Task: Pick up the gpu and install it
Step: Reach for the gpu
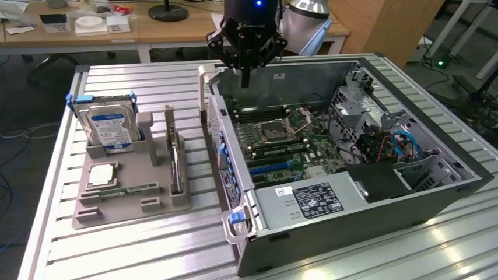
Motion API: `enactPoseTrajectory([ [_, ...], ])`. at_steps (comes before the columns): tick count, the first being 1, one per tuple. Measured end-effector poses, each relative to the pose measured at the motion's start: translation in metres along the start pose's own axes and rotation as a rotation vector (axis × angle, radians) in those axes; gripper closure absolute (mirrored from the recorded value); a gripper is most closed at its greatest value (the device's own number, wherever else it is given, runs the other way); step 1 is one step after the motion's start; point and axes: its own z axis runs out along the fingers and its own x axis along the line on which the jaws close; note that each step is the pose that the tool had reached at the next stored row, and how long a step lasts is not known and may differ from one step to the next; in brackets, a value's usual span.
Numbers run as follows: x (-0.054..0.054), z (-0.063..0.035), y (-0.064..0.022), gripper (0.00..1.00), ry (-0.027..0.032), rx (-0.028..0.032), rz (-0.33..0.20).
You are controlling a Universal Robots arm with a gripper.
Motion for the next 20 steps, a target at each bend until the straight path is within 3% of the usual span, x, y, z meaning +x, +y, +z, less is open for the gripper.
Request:
enactPoseTrajectory([
  [20,0.033,-0.0009,-0.0033,0.89,0.0000,0.0001,0.000],
])
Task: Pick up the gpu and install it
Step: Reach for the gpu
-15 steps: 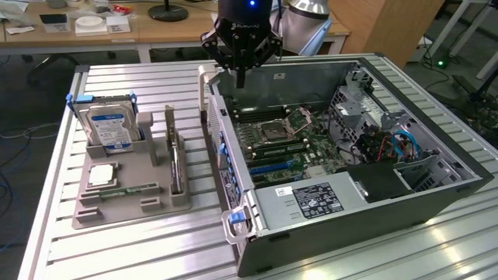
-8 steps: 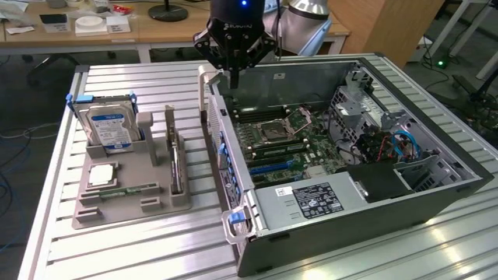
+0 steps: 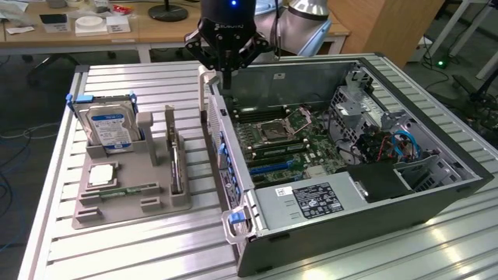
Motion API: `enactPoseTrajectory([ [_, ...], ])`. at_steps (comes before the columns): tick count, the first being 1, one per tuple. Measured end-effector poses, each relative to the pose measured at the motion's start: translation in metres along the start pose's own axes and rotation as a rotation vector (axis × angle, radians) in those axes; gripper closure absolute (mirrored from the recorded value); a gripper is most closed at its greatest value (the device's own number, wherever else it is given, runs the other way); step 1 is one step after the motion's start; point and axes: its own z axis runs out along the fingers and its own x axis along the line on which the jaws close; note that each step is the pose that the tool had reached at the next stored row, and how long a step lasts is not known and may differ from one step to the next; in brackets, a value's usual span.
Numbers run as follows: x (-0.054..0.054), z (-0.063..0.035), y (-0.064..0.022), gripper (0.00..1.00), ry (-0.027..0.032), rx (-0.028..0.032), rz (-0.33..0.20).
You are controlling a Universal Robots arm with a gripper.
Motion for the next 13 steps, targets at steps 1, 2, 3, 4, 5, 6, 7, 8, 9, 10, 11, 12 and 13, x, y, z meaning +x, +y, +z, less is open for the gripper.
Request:
enactPoseTrajectory([
  [1,0.002,0.0000,-0.0002,0.89,0.0000,-0.0001,0.000],
  [2,0.003,0.0000,-0.0004,0.89,-0.0001,-0.0001,0.000],
  [3,0.005,-0.0001,-0.0006,0.89,0.0000,-0.0001,0.000],
  [4,0.007,-0.0002,-0.0007,0.89,0.0000,-0.0001,0.000],
  [5,0.008,-0.0002,-0.0009,0.89,0.0000,0.0000,0.000],
  [6,0.010,-0.0003,-0.0011,0.89,0.0000,0.0000,0.000],
  [7,0.012,-0.0003,-0.0013,0.89,0.0000,0.0000,0.000],
  [8,0.013,-0.0003,-0.0015,0.89,0.0000,-0.0001,0.000],
  [9,0.015,-0.0004,-0.0017,0.89,-0.0001,-0.0001,0.000],
  [10,0.017,-0.0005,-0.0019,0.89,0.0000,0.0000,0.000],
  [11,0.018,-0.0005,-0.0021,0.89,0.0000,0.0000,0.000],
  [12,0.020,-0.0005,-0.0023,0.89,0.0000,-0.0001,0.000],
  [13,0.022,-0.0006,-0.0026,0.89,0.0000,0.0000,0.000],
])
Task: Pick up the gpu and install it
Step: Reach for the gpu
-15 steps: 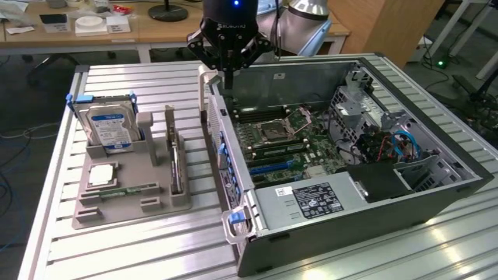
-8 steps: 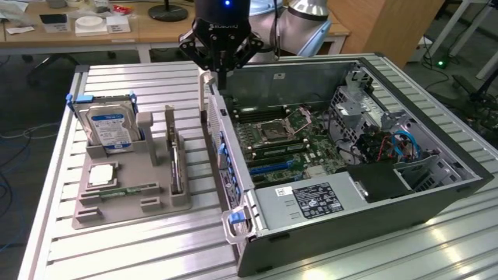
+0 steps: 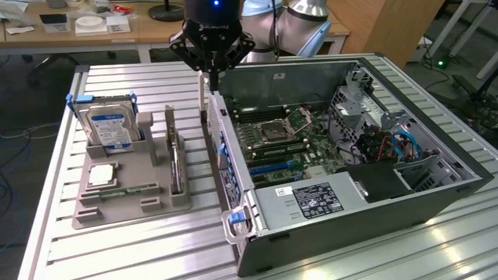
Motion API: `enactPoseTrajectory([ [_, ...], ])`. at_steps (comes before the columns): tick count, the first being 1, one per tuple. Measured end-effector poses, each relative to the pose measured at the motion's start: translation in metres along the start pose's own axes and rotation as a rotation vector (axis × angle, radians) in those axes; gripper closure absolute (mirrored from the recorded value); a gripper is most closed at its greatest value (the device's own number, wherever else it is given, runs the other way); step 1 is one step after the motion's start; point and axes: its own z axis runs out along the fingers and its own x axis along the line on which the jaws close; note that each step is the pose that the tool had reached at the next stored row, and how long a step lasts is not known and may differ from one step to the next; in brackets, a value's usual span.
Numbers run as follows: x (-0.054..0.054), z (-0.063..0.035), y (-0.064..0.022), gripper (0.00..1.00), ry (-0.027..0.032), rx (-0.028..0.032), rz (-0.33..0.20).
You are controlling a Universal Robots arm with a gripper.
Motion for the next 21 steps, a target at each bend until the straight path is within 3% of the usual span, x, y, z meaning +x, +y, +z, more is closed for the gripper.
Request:
enactPoseTrajectory([
  [21,0.039,-0.0011,-0.0042,0.89,0.0000,0.0000,0.000],
])
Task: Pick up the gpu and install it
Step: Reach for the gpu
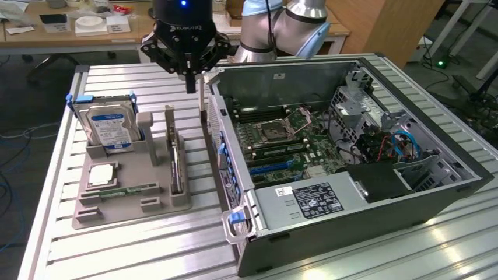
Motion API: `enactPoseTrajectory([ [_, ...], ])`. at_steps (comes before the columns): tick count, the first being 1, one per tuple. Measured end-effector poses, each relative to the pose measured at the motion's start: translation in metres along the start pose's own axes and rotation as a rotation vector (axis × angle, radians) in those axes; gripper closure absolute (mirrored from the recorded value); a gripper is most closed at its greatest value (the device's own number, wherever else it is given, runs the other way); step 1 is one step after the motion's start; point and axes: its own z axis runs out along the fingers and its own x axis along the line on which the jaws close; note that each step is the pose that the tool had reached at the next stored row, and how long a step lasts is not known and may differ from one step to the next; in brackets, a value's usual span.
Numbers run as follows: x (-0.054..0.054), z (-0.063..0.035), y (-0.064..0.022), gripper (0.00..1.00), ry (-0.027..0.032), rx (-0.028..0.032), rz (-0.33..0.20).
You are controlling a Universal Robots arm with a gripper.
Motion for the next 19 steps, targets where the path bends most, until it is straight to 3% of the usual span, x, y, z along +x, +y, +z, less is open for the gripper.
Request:
enactPoseTrajectory([
  [19,0.039,-0.0010,-0.0038,0.89,0.0001,0.0000,0.000],
])
